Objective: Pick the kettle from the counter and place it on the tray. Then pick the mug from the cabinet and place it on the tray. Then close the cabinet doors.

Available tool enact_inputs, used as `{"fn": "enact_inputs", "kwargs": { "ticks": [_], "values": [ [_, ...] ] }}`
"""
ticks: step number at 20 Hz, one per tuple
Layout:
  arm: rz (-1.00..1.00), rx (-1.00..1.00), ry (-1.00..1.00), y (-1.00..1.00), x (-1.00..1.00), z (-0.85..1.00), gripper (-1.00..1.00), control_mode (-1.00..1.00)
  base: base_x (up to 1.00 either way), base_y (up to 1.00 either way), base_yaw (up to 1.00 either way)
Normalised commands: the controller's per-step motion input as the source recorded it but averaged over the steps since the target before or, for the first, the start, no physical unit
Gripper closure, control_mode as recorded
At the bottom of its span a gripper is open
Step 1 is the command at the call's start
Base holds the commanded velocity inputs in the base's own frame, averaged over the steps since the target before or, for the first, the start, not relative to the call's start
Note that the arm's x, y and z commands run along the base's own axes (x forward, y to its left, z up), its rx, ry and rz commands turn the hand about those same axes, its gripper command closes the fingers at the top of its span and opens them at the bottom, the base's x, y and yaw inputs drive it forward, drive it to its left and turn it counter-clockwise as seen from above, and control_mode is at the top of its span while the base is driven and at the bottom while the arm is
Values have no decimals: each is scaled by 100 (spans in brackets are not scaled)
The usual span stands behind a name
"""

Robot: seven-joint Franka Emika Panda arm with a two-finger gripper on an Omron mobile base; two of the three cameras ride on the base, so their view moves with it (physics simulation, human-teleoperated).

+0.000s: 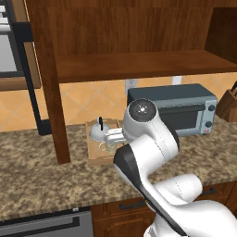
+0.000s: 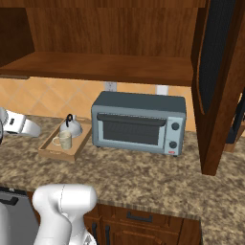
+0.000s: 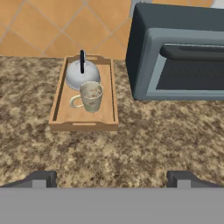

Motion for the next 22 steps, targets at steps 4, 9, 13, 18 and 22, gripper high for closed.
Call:
{"fn": "enact_inputs", "kwargs": {
  "ticks": [4,9,13,18,22],
  "values": [
    [26,0,4,-21,-38,27,-100,-100,0,0,0],
    [23,0,0,-6,-36,42,-100,-100,0,0,0],
    [18,0,0,-1,-30,45,-100,-100,0,0,0],
    [2,0,1,-40,-29,36,-100,-100,0,0,0],
    [-12,0,1,-51,-22,28,-100,-100,0,0,0]
  ]
}}
